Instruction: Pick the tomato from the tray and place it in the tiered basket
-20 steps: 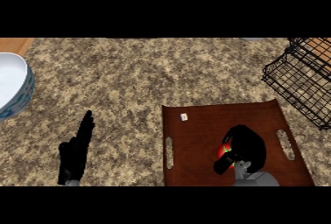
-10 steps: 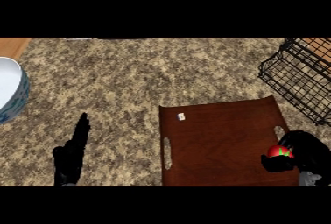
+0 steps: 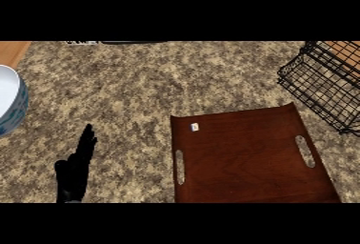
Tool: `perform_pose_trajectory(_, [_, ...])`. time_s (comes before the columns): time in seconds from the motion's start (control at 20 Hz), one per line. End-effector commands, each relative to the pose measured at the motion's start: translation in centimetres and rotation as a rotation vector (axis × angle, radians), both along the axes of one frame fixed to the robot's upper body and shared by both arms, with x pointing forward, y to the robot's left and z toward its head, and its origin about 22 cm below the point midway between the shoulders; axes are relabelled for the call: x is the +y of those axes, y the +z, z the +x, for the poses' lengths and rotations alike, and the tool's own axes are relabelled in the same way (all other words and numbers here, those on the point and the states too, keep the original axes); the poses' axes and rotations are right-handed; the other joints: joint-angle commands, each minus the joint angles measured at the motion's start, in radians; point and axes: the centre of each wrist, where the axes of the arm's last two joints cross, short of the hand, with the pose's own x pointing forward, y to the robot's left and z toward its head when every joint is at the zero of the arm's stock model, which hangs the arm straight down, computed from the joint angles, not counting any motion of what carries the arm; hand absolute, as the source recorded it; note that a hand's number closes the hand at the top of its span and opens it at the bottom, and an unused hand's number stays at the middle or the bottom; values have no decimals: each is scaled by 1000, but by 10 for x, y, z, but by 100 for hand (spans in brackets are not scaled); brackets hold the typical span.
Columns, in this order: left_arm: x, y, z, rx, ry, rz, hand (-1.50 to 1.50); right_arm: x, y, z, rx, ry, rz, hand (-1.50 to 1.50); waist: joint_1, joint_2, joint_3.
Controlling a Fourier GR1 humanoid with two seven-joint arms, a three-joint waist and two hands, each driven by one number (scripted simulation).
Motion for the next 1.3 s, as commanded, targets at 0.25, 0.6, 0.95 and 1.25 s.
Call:
perform_pose_trajectory(0.25, [-11,-4,-3,60,-24,-11,0,-4,125,-50,-291,-12,-211,150,20,10,-9])
perform_pose_trajectory(0.6, [-19,-23,2,72,-48,-1,0,-4,186,-50,-297,-34,-212,150,37,16,-10])
perform_pose_trajectory(0.95, [3,-10,-12,64,-39,3,0,-25,203,-13,-310,-98,-191,150,58,17,-9])
perform_pose_trajectory(1.25, [-5,-5,3,58,-51,1,0,-32,175,39,-281,-92,-156,150,60,19,-8])
